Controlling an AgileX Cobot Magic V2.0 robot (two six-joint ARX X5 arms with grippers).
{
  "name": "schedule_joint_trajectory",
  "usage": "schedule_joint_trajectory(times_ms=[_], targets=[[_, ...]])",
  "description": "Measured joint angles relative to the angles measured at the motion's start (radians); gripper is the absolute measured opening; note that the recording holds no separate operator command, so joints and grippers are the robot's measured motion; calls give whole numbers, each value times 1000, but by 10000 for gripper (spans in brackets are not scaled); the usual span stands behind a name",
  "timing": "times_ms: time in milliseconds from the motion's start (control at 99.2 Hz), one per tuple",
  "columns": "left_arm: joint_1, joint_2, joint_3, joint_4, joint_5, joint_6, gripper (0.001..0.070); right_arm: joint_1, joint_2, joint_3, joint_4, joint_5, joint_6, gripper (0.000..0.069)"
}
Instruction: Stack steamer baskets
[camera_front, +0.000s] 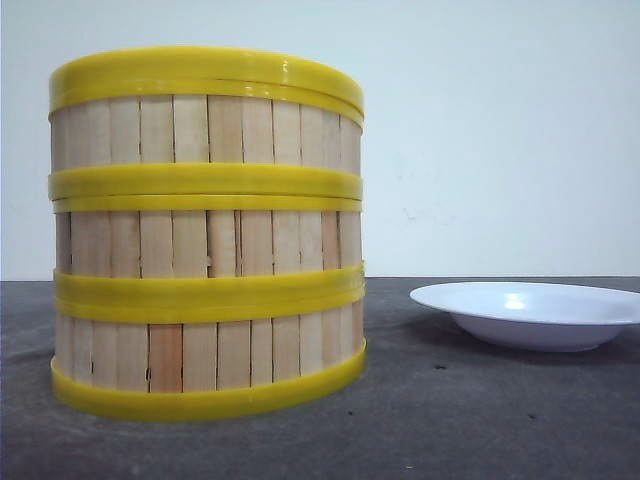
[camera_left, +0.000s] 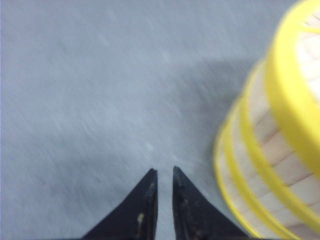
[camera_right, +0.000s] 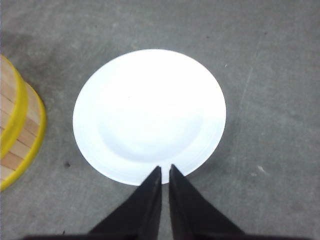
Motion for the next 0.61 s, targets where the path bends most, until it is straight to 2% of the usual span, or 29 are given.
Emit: schedule_joint_trajectory(times_ms=[161,282,393,605], targets=[[1,-198,-290,225,-35,-6,25,0,0,0,39,0,0,20],[1,-359,-496,359,-49,-38,25,0,0,0,54,0,0,20],[1,-502,-622,388,-53,-80,25,0,0,0,81,0,0,20],[1,-676,-724,394,-85,-100,25,0,0,0,101,0,0,20]])
